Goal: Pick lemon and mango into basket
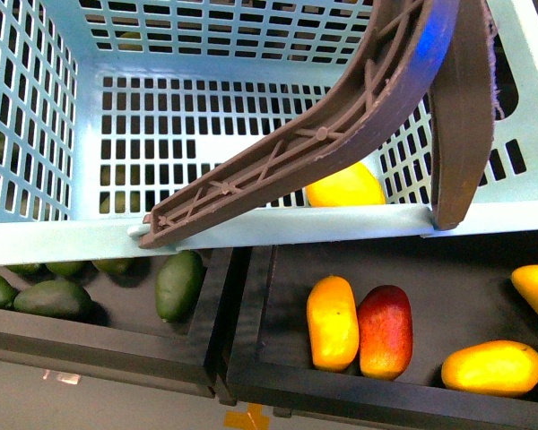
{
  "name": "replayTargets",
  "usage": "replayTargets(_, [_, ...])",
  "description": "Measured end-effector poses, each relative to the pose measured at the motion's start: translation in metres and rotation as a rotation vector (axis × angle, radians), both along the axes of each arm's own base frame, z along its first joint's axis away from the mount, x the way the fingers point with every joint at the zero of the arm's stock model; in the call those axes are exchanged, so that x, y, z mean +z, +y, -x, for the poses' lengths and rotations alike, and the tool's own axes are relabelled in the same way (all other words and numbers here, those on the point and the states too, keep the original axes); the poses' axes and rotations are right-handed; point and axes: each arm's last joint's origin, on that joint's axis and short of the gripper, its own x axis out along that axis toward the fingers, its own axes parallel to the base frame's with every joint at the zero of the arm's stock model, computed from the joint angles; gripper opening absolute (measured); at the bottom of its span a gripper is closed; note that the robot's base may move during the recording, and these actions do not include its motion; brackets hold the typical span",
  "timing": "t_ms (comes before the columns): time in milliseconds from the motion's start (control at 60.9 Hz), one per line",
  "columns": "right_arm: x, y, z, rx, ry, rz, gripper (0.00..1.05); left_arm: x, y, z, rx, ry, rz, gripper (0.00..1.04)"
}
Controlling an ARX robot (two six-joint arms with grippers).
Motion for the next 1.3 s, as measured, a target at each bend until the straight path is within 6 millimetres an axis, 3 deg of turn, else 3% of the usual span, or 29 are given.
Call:
replayTargets(345, [-0.011, -0.005, -0.023, -0.039, -0.005, 0.005, 0.96, 0.000, 0.000, 0.000, -0.003, 0.001, 0.002, 0.04])
replayTargets(755, [-0.028, -0.003, -0.032, -0.066, 0.011, -0.004, 0.96, 0.000, 0.000, 0.000, -0.001, 0.000, 0.001, 0.04])
replayTargets(886, [-0.034, -0.001, -0.031, -0.094, 0.013, -0.009, 0.70, 0.000, 0.000, 0.000, -0.002, 0.001, 0.001, 0.04])
replayTargets(935, [-0.034, -0.001, -0.031, -0.102, 0.011, -0.015, 0.66, 0.000, 0.000, 0.000, -0.002, 0.001, 0.001, 0.04])
replayTargets(1165, [-0.030, 0.000, -0.024, -0.104, -0.009, -0.060, 0.65, 0.000, 0.000, 0.000, -0.001, 0.000, 0.001, 0.04])
replayTargets(1296, [-0.013, 0.002, -0.018, -0.086, -0.052, -0.114, 0.65, 0.000, 0.000, 0.000, 0.000, 0.000, 0.000, 0.04])
